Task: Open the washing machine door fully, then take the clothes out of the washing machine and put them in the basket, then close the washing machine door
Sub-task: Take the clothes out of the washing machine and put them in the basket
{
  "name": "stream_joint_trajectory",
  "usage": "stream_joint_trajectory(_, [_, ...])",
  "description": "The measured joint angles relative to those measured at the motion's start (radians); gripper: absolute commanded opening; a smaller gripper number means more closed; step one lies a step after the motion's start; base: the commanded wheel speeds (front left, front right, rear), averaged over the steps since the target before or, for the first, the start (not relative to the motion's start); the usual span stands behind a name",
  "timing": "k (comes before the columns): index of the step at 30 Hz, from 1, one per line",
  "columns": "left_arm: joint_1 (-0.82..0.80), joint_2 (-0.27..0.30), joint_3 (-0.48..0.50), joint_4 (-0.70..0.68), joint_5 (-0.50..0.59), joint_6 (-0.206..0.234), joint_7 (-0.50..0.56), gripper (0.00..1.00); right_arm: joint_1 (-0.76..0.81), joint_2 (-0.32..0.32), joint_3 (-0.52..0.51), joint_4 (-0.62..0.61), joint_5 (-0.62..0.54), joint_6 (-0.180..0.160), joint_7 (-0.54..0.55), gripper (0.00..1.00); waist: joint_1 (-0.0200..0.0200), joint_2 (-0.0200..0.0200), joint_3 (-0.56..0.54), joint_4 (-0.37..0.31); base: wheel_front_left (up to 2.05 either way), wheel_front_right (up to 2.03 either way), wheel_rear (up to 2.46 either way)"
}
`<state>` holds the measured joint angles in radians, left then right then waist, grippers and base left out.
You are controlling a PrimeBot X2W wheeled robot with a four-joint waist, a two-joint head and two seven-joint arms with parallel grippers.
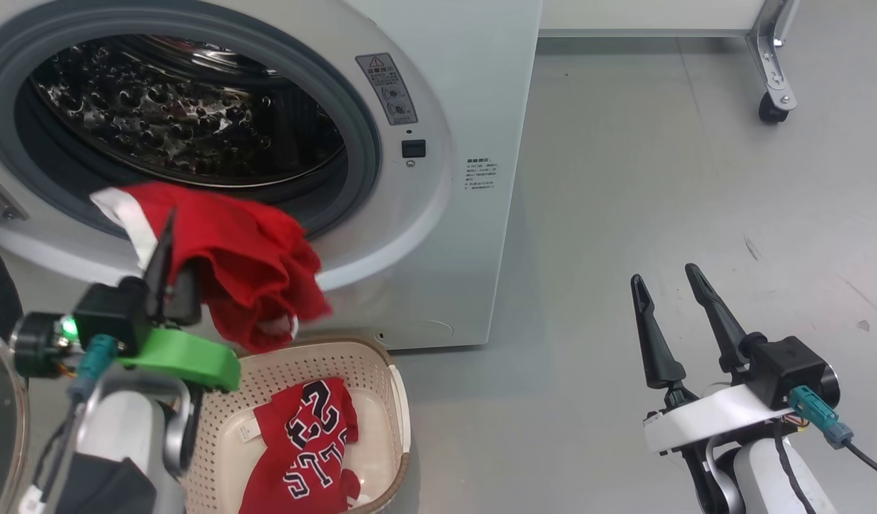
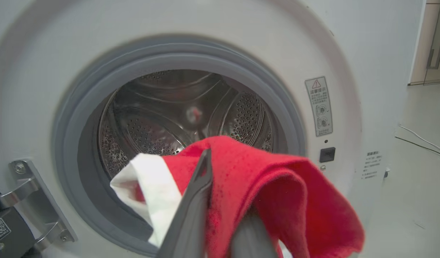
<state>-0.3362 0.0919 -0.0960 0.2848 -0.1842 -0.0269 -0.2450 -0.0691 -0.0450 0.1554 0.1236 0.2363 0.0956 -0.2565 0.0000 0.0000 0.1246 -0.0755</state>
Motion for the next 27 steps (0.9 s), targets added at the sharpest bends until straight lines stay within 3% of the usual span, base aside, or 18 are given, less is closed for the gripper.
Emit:
stream_joint_trajectory(16, [0.131,-0.001,-0.075,0.113,0.032,0.000,0.214,0.00,-0.002,0.000,0.029,-0.021,-0.002,0.007,0.000,1.00,0.0000,0.0000,0.081,-0.033,0.00,0.00,0.00])
stream_joint_trajectory(27, [0.132,0.021,-0.071,0.213,0.046,0.004,0.280,0.00,-0.043,0.000,0.039,-0.042,-0.002,0.008,0.000,1.00,0.0000,0.0000,0.178,-0.093,0.00,0.00,0.00])
